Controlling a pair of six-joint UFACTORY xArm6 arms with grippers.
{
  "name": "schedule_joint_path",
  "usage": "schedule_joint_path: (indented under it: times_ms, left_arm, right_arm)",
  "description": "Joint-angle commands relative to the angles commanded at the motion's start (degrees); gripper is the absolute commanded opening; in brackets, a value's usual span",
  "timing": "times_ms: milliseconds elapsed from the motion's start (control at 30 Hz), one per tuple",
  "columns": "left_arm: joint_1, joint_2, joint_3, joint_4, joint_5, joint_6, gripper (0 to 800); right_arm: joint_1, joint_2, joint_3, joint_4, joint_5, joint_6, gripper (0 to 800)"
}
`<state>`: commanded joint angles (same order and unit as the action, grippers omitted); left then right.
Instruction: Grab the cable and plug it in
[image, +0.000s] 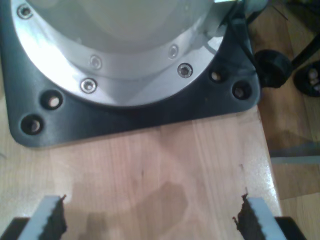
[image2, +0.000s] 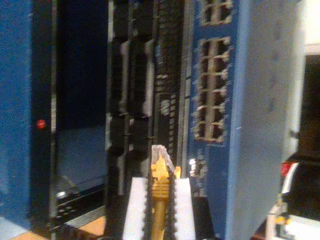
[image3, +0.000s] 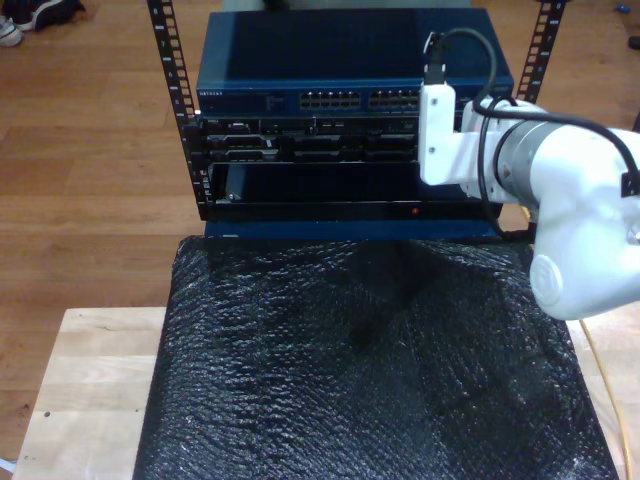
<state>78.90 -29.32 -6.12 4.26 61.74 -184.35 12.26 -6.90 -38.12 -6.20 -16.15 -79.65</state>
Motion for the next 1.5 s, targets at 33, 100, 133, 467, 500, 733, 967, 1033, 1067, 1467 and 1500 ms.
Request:
schedule_joint_path:
  times_ms: [33, 100, 133, 467, 500, 733, 967, 1033, 1067, 1467, 1500]
  left_arm:
    - [0.0, 0.1, 0.0, 0.0, 0.0, 0.0, 800]
    - [0.0, 0.0, 0.0, 0.0, 0.0, 0.0, 800]
    - [0.0, 0.1, 0.0, 0.0, 0.0, 0.0, 800]
    - [0.0, 0.1, 0.0, 0.0, 0.0, 0.0, 800]
    - [0.0, 0.0, 0.0, 0.0, 0.0, 0.0, 800]
    - [0.0, 0.1, 0.0, 0.0, 0.0, 0.0, 800]
    - [0.0, 0.1, 0.0, 0.0, 0.0, 0.0, 800]
    - [0.0, 0.1, 0.0, 0.0, 0.0, 0.0, 800]
    - [0.0, 0.1, 0.0, 0.0, 0.0, 0.0, 800]
    - [0.0, 0.1, 0.0, 0.0, 0.0, 0.0, 800]
    - [0.0, 0.0, 0.0, 0.0, 0.0, 0.0, 800]
  right_arm:
    - [0.0, 0.9, -0.2, 0.0, -1.1, 0.0, 0]
    - [0.0, 2.2, -0.6, -0.1, -2.8, -0.1, 0]
    - [0.0, 2.8, -0.6, -0.1, -3.5, -0.1, 0]
    - [0.5, 3.9, 2.0, 0.0, -10.2, -1.1, 0]
    - [0.5, 4.0, 2.2, 0.0, -11.0, -1.2, 0]
    - [0.4, 4.9, 2.5, 0.1, -14.5, -4.5, 0]
    - [0.4, 5.5, 1.5, -0.1, -14.9, -6.4, 0]
    - [0.5, 5.8, 0.4, 0.0, -14.9, -6.6, 0]
    - [0.6, 6.2, -0.5, -0.1, -14.9, -6.6, 0]
    - [1.8, 9.2, -1.3, -1.1, -22.6, -7.5, 0]
    - [1.8, 9.2, -1.3, -1.1, -22.6, -7.5, 0]
